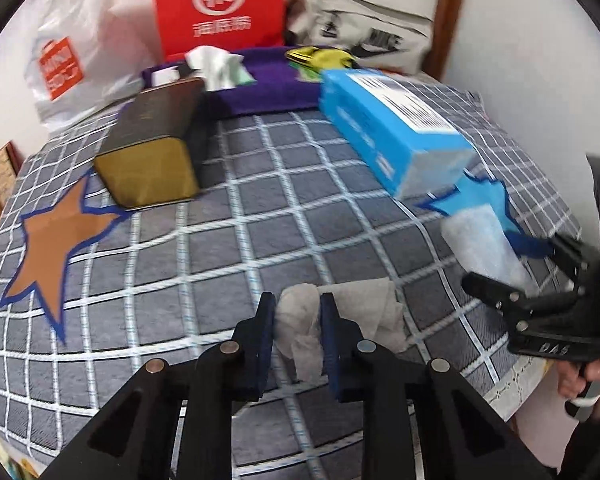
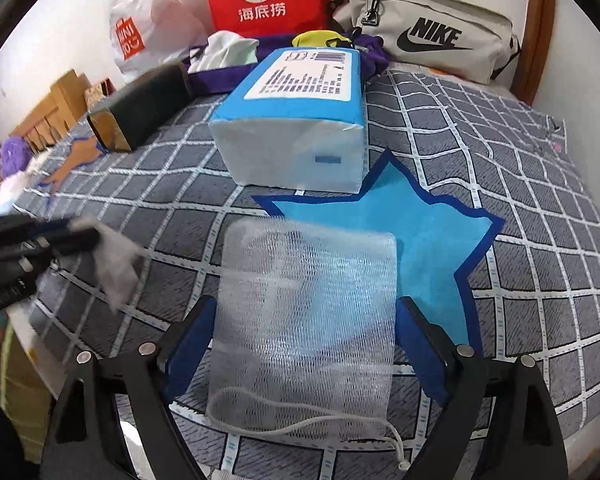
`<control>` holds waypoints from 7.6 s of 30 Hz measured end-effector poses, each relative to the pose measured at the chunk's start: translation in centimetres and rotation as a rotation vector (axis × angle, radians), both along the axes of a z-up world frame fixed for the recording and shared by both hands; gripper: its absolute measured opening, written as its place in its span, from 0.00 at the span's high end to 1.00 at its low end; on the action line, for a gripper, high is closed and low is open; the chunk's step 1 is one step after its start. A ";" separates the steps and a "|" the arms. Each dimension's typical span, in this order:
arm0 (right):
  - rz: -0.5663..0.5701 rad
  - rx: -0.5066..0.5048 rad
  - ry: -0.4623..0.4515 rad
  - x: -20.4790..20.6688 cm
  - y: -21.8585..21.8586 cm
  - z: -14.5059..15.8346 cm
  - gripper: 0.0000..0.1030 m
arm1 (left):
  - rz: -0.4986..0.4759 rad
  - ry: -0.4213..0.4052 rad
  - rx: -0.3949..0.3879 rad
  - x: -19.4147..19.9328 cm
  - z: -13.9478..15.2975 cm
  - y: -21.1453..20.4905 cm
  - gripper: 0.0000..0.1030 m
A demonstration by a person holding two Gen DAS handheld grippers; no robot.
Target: Organize soft objects
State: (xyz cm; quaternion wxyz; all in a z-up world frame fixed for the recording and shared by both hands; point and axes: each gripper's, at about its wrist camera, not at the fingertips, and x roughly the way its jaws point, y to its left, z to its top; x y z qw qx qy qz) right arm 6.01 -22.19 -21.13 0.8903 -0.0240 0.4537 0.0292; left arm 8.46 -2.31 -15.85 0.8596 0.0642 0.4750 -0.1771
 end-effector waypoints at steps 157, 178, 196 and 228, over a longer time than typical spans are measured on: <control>0.073 0.140 -0.062 28.7 -0.5 13.6 0.12 | 0.205 -0.099 0.035 25.5 10.2 -0.7 0.25; -0.068 0.062 -0.176 8.8 -0.2 17.6 0.00 | 0.238 -0.235 -0.004 8.0 16.4 0.8 0.10; -0.116 0.056 -0.257 -3.5 0.0 18.7 0.00 | 0.261 -0.315 -0.013 -2.4 16.7 0.7 0.08; -0.107 0.056 -0.276 -6.1 0.5 18.7 0.00 | 0.269 -0.332 0.003 -5.3 16.5 0.6 0.08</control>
